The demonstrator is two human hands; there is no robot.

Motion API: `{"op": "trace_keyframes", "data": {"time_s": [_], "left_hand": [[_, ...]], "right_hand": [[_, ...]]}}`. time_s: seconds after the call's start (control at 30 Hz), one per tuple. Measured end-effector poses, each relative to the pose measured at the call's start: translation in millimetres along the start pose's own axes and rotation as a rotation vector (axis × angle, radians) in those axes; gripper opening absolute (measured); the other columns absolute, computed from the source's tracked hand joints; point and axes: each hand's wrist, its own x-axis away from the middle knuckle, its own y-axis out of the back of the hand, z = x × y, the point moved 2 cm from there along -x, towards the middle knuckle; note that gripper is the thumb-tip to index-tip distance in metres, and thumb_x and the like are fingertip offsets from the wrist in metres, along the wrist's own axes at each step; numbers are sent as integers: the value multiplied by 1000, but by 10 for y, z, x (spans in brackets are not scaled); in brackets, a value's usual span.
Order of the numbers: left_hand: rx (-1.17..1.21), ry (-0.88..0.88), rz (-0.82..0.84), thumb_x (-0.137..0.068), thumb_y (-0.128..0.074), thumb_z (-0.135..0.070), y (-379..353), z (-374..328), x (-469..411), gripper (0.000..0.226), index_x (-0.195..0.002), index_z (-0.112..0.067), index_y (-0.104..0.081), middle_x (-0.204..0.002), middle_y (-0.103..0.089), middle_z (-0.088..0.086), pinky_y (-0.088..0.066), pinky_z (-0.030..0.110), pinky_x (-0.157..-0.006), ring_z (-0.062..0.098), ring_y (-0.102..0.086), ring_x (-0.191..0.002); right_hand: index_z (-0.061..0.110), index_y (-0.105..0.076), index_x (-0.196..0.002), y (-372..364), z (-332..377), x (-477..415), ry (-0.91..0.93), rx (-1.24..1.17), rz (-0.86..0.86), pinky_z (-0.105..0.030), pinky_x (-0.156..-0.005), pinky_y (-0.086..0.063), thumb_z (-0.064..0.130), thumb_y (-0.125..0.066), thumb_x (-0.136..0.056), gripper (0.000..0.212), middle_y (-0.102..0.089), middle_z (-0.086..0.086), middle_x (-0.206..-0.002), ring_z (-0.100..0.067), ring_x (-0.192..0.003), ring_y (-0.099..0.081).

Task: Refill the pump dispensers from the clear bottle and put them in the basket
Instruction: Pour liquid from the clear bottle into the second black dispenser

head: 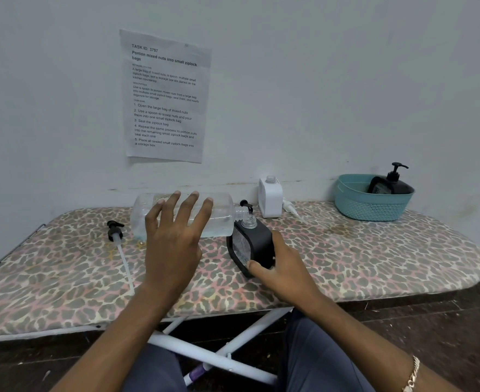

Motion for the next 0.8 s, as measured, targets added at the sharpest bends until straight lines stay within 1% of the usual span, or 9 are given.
{"op": "trace_keyframes", "data": {"time_s": [0.43, 0.57, 0.7, 0.8], "left_hand": [[4, 2, 1, -65, -66, 15, 8, -6, -3, 84, -142, -17, -61, -146, -62, 12, -30, 56, -112, 41, -50, -140], [9, 0, -3, -65, -66, 16, 15, -10, -3, 84, -142, -17, -61, -146, -62, 13, -30, 56, -112, 41, -50, -140], [9, 1, -5, -64, -67, 17, 22, -10, -1, 85, -142, -17, -61, -145, -62, 13, -29, 56, -112, 41, -50, -140], [9, 1, -10, -63, -67, 17, 25, -11, 1, 85, -142, -16, -62, -145, -62, 13, -29, 56, -112, 41, -51, -140]], "right_hand": [[40, -41, -125, 1, 7, 0, 7, 3, 1, -21, -73, -55, 37, -72, -88, 48, -67, 13, -106, 2, -92, -64], [39, -42, -125, 1, -1, 2, 6, -3, 2, -20, -74, -55, 37, -72, -88, 48, -68, 12, -106, 3, -93, -64], [43, -39, -126, 3, 7, 10, 6, -4, 2, -16, -73, -55, 38, -72, -88, 51, -67, 15, -107, 5, -95, -63], [43, -40, -126, 8, 13, 11, 10, -7, -3, -16, -73, -54, 38, -72, -88, 50, -67, 15, -106, 6, -94, -63]]}}
